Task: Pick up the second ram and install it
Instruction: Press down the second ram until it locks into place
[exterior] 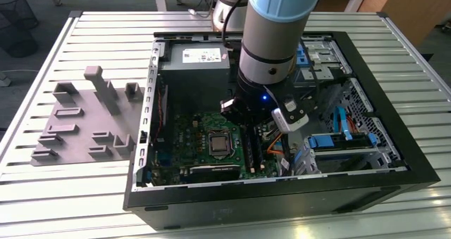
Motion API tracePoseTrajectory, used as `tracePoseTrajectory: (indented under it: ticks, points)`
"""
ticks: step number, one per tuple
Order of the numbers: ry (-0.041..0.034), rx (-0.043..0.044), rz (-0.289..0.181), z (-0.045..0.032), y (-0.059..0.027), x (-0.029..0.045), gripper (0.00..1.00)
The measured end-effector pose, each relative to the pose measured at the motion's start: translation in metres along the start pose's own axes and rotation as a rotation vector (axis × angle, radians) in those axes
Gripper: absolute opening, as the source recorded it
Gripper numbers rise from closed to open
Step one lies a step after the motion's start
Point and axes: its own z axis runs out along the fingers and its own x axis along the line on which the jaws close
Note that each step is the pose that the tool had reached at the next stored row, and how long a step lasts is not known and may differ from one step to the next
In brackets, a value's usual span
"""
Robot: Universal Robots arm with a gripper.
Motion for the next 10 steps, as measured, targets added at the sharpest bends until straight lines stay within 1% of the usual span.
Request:
tracePoseTrajectory:
  ticks: [3, 7, 10]
  points:
    - [0.0005, 0.0013, 0.000, 0.0027, -0.0001, 0.0000, 0.11]
    - [0.0005, 0.0010, 0.000, 0.0073, 0.0000, -0.0001, 0.11]
    - [0.0012, 0.0023, 0.000, 0.0070, 0.0002, -0.0002, 0.11]
